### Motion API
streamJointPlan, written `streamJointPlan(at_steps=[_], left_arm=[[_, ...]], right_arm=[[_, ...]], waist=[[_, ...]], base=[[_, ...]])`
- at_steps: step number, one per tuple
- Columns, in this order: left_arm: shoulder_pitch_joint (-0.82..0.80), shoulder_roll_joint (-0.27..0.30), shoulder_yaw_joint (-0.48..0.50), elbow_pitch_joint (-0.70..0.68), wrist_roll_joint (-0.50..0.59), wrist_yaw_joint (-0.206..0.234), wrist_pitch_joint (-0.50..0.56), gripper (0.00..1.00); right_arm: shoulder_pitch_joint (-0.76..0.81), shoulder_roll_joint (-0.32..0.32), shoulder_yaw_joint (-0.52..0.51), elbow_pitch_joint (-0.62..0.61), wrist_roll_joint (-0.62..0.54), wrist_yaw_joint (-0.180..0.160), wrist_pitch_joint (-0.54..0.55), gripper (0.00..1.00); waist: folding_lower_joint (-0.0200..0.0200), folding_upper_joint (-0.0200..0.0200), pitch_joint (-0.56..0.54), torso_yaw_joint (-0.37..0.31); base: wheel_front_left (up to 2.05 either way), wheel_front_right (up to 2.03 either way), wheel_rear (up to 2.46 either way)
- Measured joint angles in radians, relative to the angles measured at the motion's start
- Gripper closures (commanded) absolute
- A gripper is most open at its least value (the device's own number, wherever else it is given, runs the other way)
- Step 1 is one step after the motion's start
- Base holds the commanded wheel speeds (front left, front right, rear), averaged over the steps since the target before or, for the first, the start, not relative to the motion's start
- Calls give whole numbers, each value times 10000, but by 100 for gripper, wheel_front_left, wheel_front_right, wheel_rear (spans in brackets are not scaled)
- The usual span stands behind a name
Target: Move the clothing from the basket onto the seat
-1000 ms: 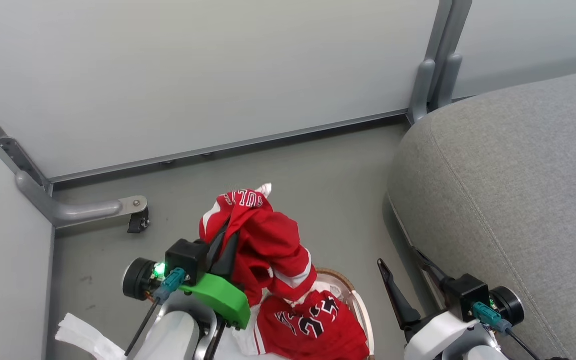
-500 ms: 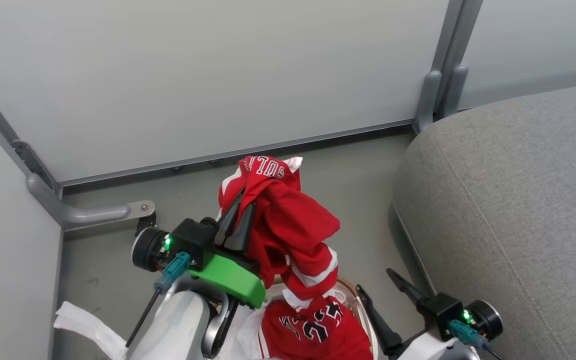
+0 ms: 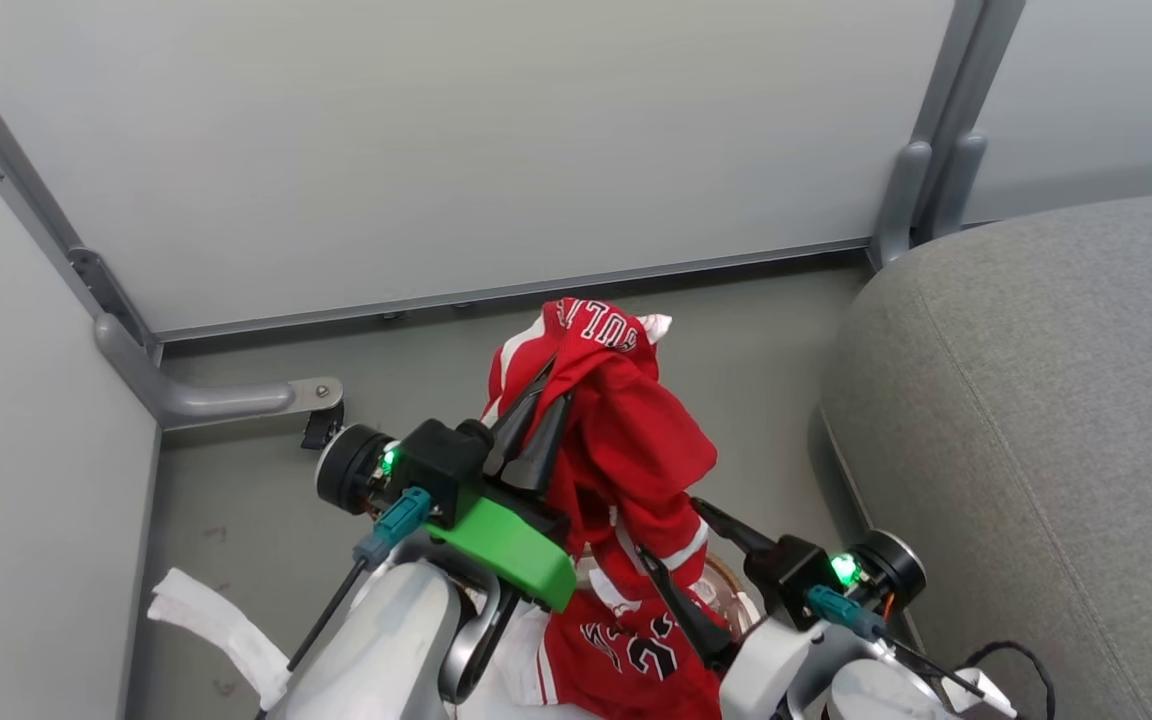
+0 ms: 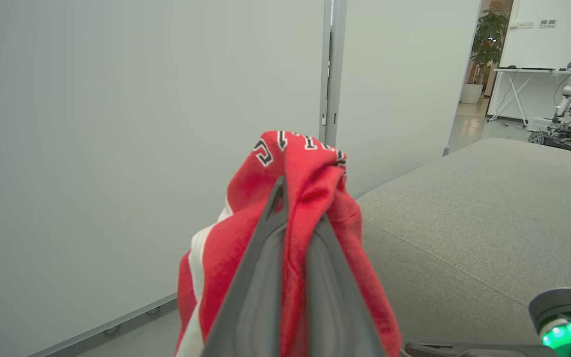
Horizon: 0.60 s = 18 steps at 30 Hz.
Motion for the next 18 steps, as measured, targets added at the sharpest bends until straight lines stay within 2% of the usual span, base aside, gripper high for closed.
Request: streamJointPlan(at_steps=[9,13,14,15,16,18], left_arm=[[-375,4,-786,-27,-577,-4,0,100],[-549,2,-1204,-58,-711,-4,-2,100],[-575,6,-1315,-56,-742,-4,0,100],[-584,0,-1383,-52,-788,-4,-2,100],[-593,2,-1473,-48,-828,-2,-2,100],[-610,0,-1630,-31,-895,10,-2,100]], right_arm=[[-649,94,-238,1321,-481,0,0,0],[-827,113,-180,1425,-236,0,0,0],[-843,115,-102,1455,-38,0,0,3],[-845,121,-21,1521,134,0,0,68],[-845,119,69,1574,249,0,0,100],[-873,123,169,1559,495,0,0,100]], waist=[[0,0,93,560],[0,0,126,851],[0,0,133,921],[0,0,138,971],[0,0,142,1032],[0,0,149,1129]], base=[[0,0,0],[0,0,0],[0,0,0],[0,0,0],[0,0,0],[0,0,0]])
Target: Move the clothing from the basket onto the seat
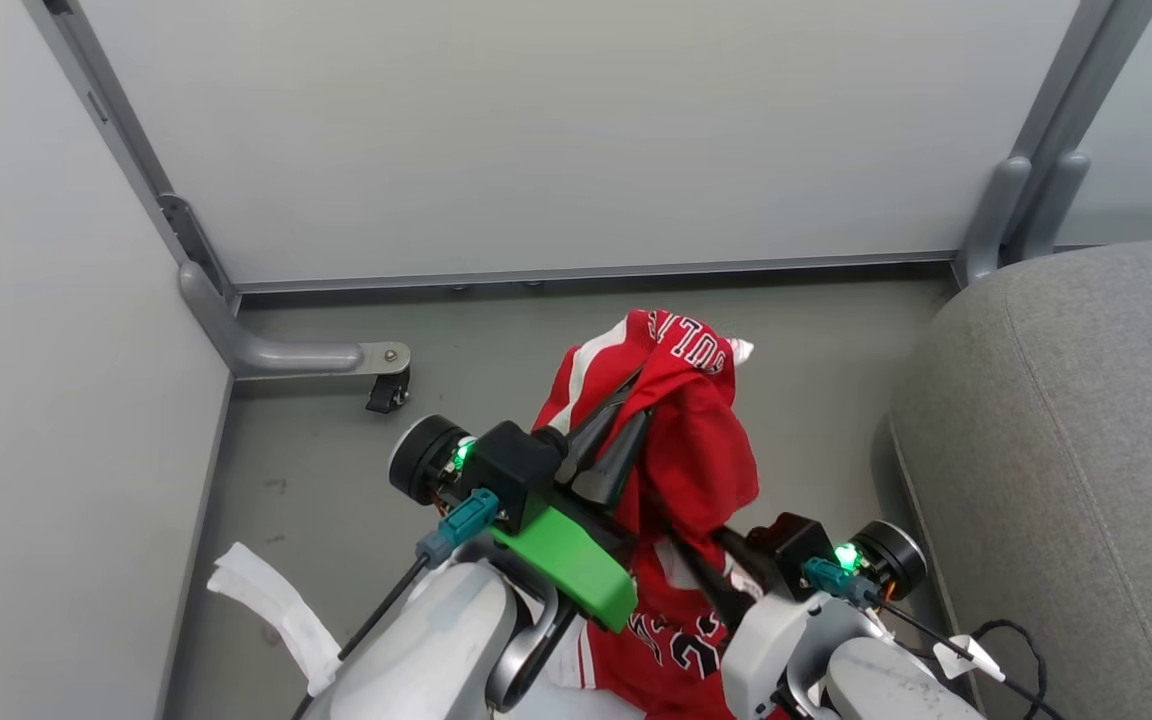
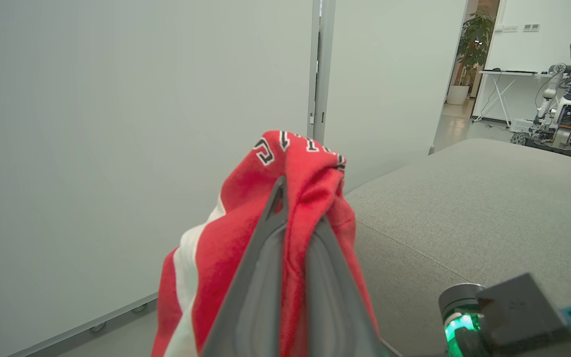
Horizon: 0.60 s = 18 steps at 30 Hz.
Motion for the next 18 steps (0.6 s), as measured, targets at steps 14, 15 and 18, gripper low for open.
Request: streamJointPlan(at_steps=[14,15,18], left_arm=[[-36,2,-67,123,-104,123,0,100],[-35,2,-44,109,-104,130,0,100],[-15,0,59,92,-88,211,0,0]], right_arm=[[108,-2,-36,-234,305,0,0,100],[124,2,-48,-257,309,2,0,100],[192,0,-161,-445,320,0,0,100]], waist=[[0,0,7,-211],[0,0,1,-242],[0,0,-16,-339]], base=[[0,0,0],[0,0,0],[0,0,0]])
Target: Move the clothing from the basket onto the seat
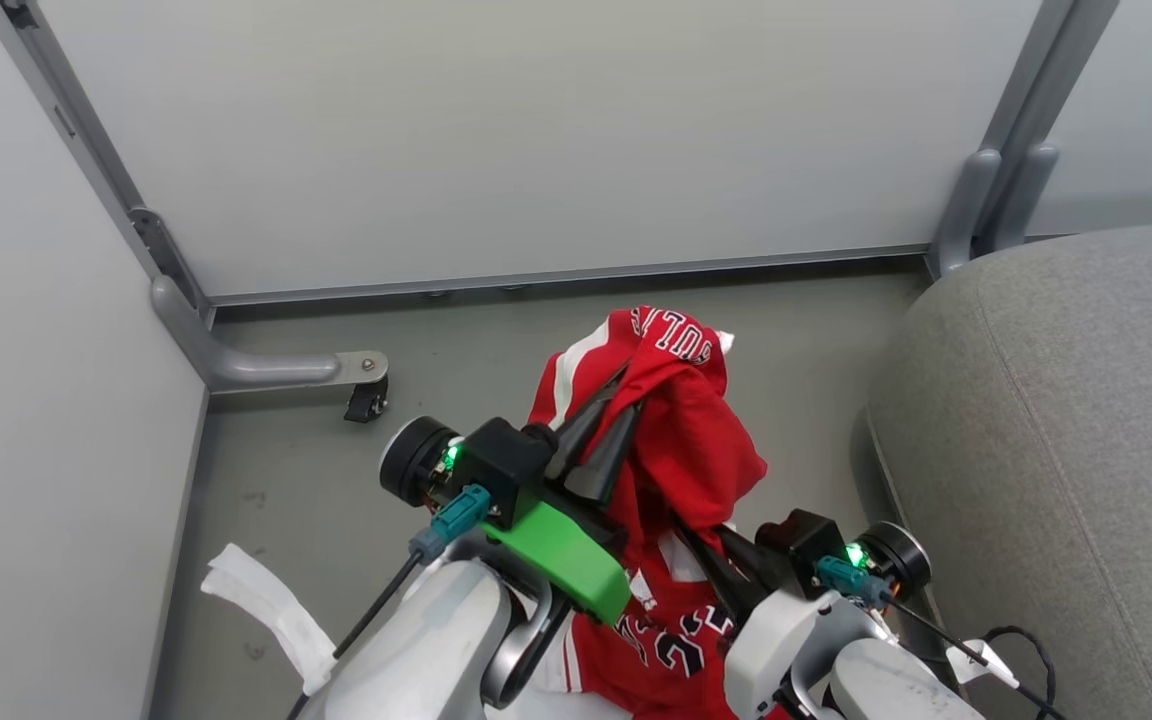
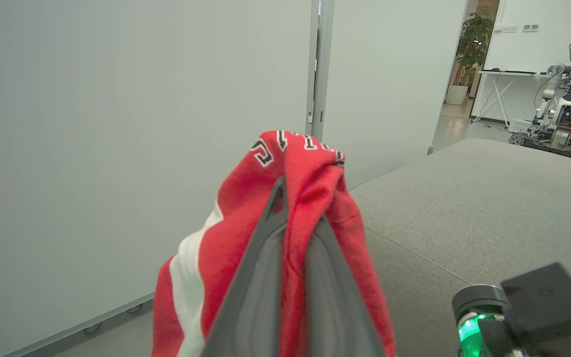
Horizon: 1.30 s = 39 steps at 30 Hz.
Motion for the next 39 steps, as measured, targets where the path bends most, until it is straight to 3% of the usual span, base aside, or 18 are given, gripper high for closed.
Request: streamJointPlan(at_steps=[6,13,33,39], left_arm=[[253,4,324,90,339,86,-6,0],[724,0,742,282,660,56,-8,0],[1437,-15,1112,-119,1200,-148,-6,0],[1217,-21,769,-115,1193,-194,-6,0]], right_arm=[[381,2,-303,-587,-36,0,0,100],[937,0,-821,-1471,-146,2,0,100],[1585,-13,-2236,-2476,-236,2,0,100],[1640,-21,-2832,-2844,-171,2,0,100]], waist=[[0,0,-16,-384],[0,0,-23,-1303],[0,0,312,-5284],[0,0,661,-5973]], base=[[0,0,0],[0,0,0],[0,0,0],[0,0,0]])
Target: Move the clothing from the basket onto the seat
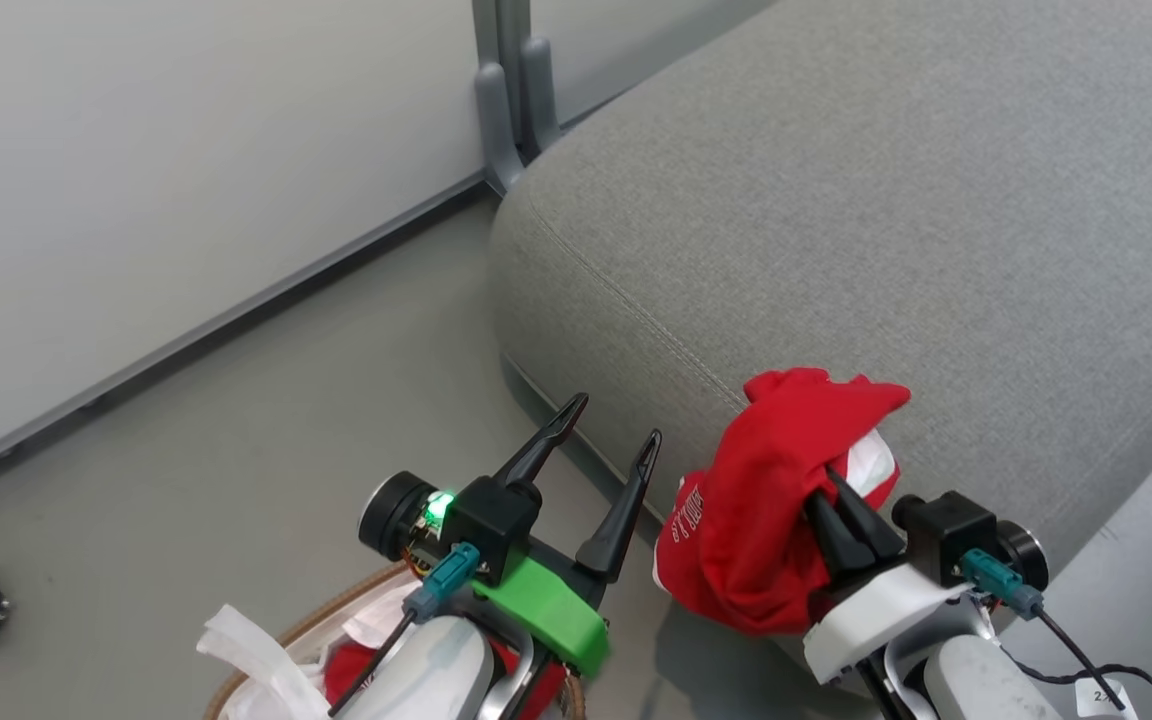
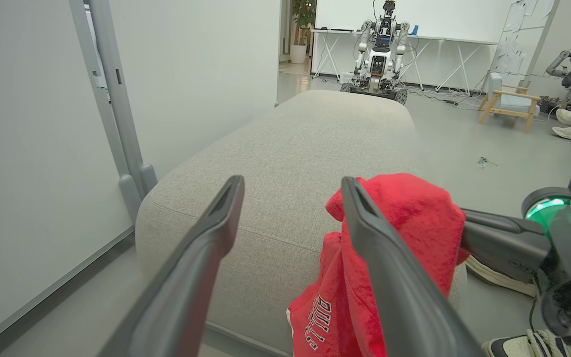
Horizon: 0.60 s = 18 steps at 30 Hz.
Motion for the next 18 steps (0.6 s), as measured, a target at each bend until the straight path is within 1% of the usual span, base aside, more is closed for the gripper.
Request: streamJointPlan(at_steps=[3,5,7,9,12,18], left_arm=[[-149,0,-40,-19,77,-27,0,0],[-244,0,-25,-61,194,-29,-2,0],[-339,0,35,-117,420,-31,0,0],[-429,13,132,-228,539,-33,0,0],[-692,90,107,-360,723,-38,0,0],[-1410,508,-278,-625,784,-42,-2,0]], right_arm=[[-260,-2,-161,-111,-119,0,0,100],[-700,-13,-272,-119,-330,0,0,100],[-1362,-173,-364,-113,-499,0,0,100],[-2055,-418,-466,-36,-573,0,0,100],[-3177,-989,-947,100,-780,0,0,100],[-5395,-2098,-1956,892,-1298,0,0,100]], waist=[[0,0,280,-139],[0,0,484,-188],[0,0,722,-228],[0,0,953,-255],[0,0,1356,-242],[0,0,2365,52]], base=[[0,0,0],[0,0,0],[0,0,0],[0,0,0],[0,0,0],[0,0,0]])
